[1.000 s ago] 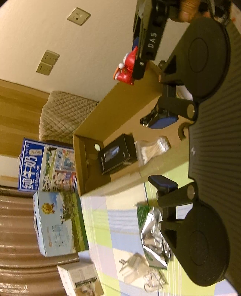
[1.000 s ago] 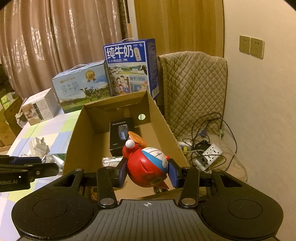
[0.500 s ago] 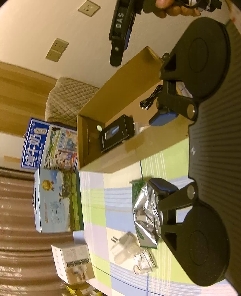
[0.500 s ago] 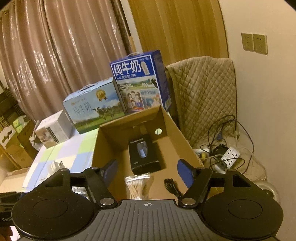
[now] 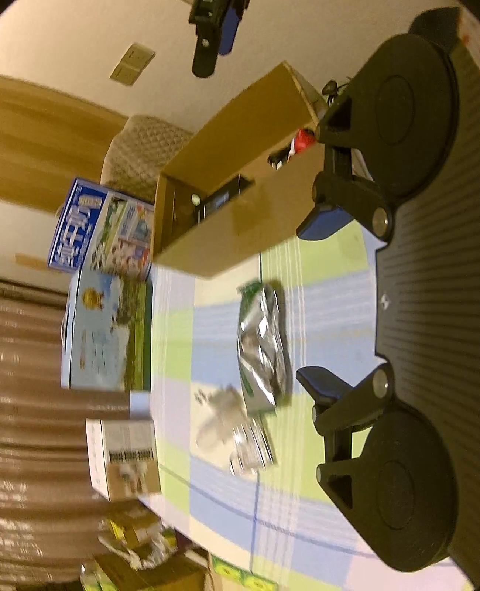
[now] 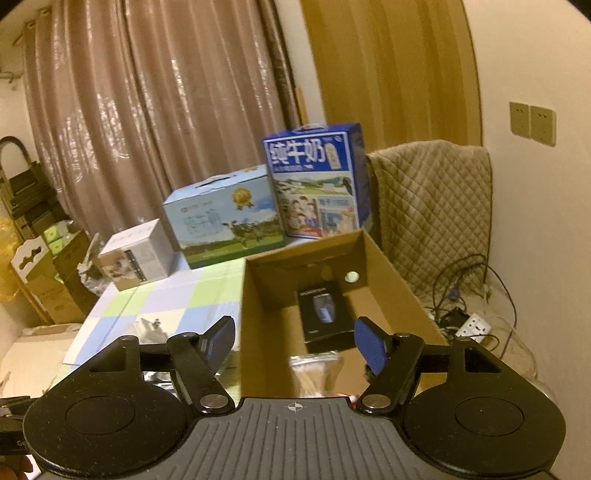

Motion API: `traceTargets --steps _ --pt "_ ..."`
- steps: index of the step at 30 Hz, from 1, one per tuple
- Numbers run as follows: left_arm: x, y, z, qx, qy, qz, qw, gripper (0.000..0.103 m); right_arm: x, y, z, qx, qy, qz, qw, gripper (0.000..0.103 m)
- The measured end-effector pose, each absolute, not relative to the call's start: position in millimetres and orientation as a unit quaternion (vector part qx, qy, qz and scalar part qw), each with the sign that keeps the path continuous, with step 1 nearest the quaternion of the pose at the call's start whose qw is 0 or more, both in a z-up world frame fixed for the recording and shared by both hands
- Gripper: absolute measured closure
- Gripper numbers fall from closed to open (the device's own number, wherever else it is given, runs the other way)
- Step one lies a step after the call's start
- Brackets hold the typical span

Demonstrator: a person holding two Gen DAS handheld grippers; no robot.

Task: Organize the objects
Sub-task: 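Move both tools back over the foil bag and hook pack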

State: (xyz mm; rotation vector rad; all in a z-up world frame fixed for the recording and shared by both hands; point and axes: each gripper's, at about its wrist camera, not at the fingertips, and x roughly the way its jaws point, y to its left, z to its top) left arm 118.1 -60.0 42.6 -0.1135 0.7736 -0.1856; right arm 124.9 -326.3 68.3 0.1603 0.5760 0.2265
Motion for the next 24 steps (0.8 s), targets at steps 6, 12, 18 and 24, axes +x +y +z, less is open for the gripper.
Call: traceTargets --steps 6,12,18,24 --pt "100.1 -18.4 44.9 -0.064 0.372 -0.055 0.925 0.026 115.7 -289.8 66.1 0.062 0.289 0.141 0.945 0.034" --pt "91.1 11.7 46.0 -0.069 0.368 -0.032 0.927 0.022 110.1 -254.2 58.1 0.034 0.301 0.172 0.938 0.034" --pt "90.6 26.1 44.4 -0.071 0.37 -0.024 0.926 0.018 107.6 -232.4 49.1 0.013 0.311 0.192 0.931 0.034" --pt "92.4 32.1 40.9 -0.069 0.37 -0.022 0.926 0.013 107.5 -221.8 38.4 -0.007 0.323 0.202 0.925 0.033"
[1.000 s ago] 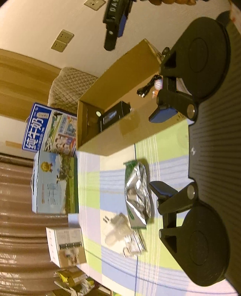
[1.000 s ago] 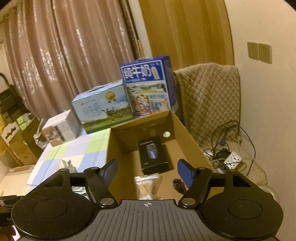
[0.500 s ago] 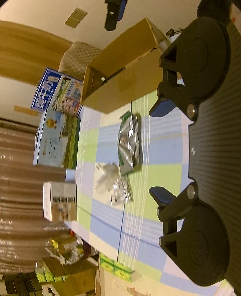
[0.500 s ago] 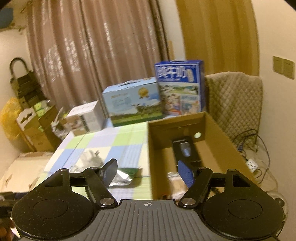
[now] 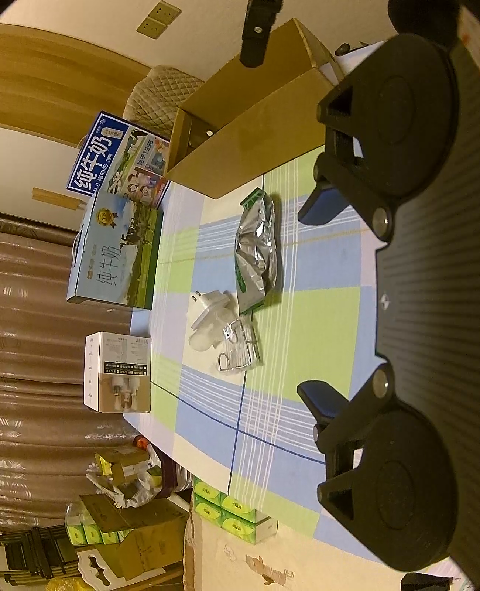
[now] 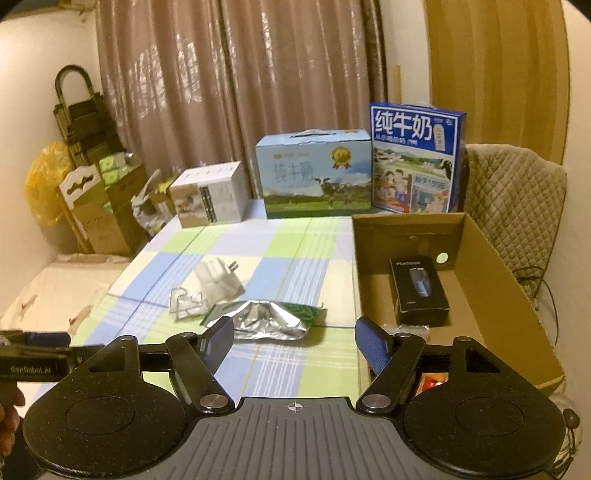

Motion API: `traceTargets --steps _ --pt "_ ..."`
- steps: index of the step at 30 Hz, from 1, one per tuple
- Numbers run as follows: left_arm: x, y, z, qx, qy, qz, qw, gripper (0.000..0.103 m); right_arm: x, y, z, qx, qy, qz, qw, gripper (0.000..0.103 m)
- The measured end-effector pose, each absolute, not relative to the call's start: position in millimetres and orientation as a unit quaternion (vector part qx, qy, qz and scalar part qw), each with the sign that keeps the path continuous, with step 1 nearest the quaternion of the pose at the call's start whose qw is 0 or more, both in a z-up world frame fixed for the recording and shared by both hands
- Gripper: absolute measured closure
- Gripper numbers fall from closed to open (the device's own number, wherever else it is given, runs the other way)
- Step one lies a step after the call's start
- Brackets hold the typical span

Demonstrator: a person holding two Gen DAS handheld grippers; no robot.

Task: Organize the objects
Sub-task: 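Move both tools back over the foil bag and hook pack, then grasp the silver foil bag with the right gripper while the left gripper grasps the clear hook pack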

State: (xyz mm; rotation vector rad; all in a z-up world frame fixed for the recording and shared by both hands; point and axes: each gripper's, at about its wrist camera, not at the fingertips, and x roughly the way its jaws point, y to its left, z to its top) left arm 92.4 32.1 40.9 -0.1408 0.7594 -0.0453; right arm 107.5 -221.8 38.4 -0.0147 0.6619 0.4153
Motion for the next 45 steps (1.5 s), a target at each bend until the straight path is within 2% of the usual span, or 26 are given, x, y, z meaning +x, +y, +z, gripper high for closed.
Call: traceTargets --steps 10,19,29,38,45 --pt "105.7 40.6 31.5 -0.056 0.378 -0.018 0.924 0.009 114.6 -202.7 19.5 -0.084 0.34 0.234 0.907 0.033" --pt "135.2 52.4 16.2 -0.031 0.395 -0.023 0.918 0.004 135.8 -163.5 -5.7 -0.241 0.343 0.31 0.853 0.033" --pt "190.4 69.5 -9.0 0.065 0.418 -0.068 0.903 0.003 167.1 -120.9 -44.7 -0.402 0.31 0.396 0.765 0.033" --pt "237.9 75.3 -38.3 0.204 0.409 -0.155 0.876 0.003 208.8 -91.2 -81.8 -0.473 0.306 0.437 0.701 0.032" --pt "265.2 72.3 -59.3 0.25 0.405 -0.215 0.853 0.003 233.3 -74.6 -113.7 -0.528 0.302 0.454 0.651 0.031"
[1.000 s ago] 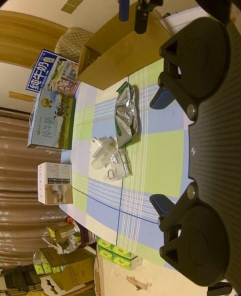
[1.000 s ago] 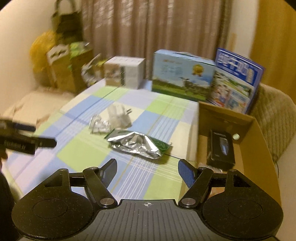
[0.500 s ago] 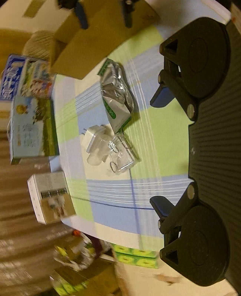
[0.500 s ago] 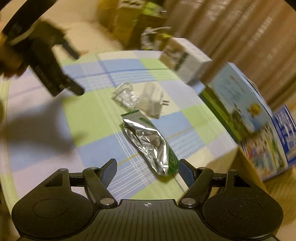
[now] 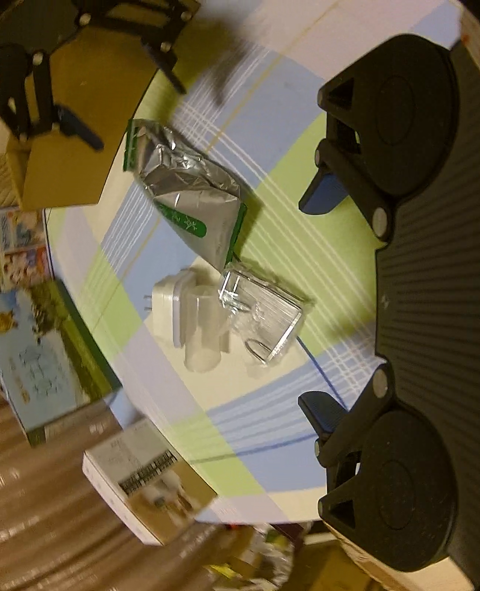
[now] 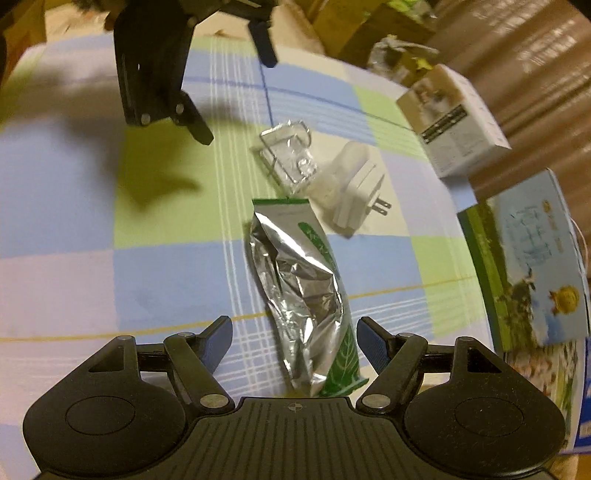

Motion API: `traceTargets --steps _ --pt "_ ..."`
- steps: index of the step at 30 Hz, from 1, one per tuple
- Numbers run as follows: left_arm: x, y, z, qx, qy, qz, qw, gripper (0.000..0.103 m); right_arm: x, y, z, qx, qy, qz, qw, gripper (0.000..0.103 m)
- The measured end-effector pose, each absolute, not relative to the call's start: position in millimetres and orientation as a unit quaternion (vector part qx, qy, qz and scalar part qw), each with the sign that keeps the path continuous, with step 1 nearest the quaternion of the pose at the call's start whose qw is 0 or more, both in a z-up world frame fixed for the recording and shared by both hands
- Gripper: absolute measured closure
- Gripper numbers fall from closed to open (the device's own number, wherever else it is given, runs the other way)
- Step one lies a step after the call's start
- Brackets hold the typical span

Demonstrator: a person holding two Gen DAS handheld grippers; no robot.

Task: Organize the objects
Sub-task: 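Grasp the silver foil bag with the right gripper while the left gripper grasps the clear hook pack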

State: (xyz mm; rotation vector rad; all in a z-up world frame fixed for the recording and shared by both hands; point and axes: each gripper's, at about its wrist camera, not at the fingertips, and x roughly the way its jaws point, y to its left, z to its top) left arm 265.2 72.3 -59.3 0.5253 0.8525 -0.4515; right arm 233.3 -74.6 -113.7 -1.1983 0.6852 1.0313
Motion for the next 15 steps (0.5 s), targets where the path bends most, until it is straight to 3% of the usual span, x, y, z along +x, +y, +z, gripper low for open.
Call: traceTargets --steps 7,15 --pt "284.9 67.5 -74.3 0.288 0.393 -0.241 0.839 0.001 257.1 -64.5 -136.9 -0.539 0.301 0.463 0.636 0.021" --pt "307.9 78.1 -88.0 0.282 0.399 -0.261 0.832 0.001 278.1 -51.3 -159.5 -0.541 0.323 0.462 0.624 0.02"
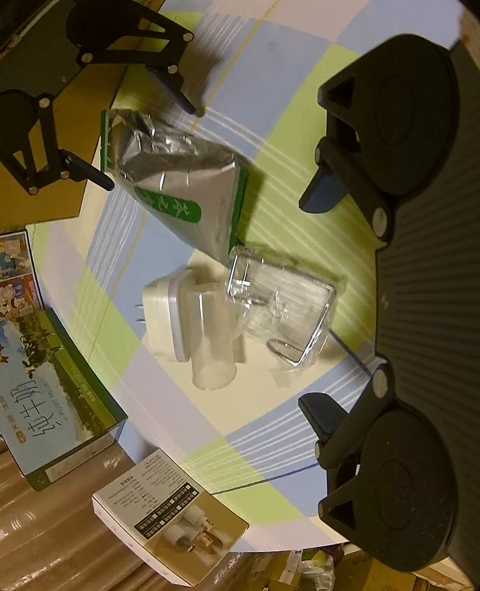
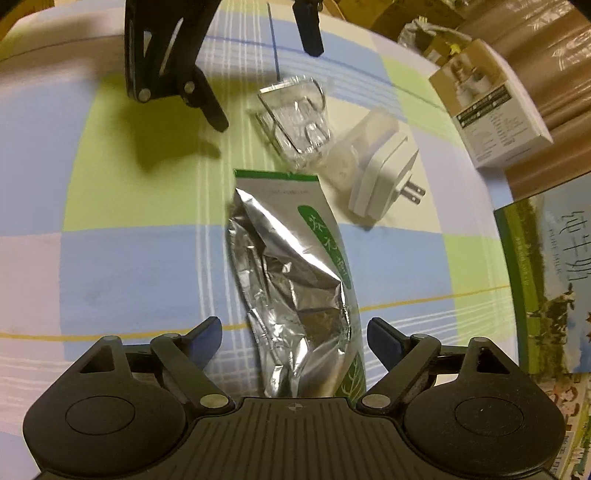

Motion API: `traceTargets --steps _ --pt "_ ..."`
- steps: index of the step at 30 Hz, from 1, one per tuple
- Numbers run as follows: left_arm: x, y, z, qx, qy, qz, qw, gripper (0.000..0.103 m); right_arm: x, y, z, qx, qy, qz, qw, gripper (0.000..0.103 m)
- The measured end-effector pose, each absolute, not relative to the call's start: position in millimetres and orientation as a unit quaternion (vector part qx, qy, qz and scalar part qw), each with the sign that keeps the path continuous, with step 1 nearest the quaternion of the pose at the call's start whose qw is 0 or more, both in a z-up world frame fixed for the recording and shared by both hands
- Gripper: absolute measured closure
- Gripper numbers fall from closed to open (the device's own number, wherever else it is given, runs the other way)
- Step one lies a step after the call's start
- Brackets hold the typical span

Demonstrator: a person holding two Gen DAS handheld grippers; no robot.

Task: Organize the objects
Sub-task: 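Grasp the silver foil bag with the right gripper while the left gripper grasps the clear hook pack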

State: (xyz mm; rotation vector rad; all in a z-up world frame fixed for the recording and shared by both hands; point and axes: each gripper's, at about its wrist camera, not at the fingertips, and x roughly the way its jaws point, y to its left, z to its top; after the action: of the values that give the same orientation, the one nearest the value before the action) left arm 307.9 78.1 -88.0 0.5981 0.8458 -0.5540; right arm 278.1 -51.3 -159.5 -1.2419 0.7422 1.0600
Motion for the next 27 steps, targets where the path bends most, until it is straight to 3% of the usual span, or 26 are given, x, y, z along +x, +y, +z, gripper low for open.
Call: traceTargets --steps 6,11,17,22,27 --pt "322.4 86.1 -92.3 0.265 0.396 -0.275 0.835 0.003 297.1 -45.8 -162.5 -0.504 0.358 0.462 0.636 0.02" --pt "328.7 83.2 -97.9 0.274 0.401 -0.296 0.822 0.01 306.9 -44.8 -161.2 -0.483 0.373 0.464 0.642 0.021" --pt "334.1 81.0 -99.9 0.287 0.407 -0.308 0.81 0.021 310.9 -44.2 -159.1 -0.467 0.397 0.466 0.638 0.029" --pt "338.3 83.9 -96.6 0.287 0.419 -0.307 0.805 0.043 308.4 -43.6 -157.3 -0.463 0.406 0.458 0.642 0.038" --pt "337.5 84.3 -95.5 0.274 0.436 -0.306 0.801 0.05 306.9 -41.5 -156.6 -0.459 0.409 0.431 0.66 0.049"
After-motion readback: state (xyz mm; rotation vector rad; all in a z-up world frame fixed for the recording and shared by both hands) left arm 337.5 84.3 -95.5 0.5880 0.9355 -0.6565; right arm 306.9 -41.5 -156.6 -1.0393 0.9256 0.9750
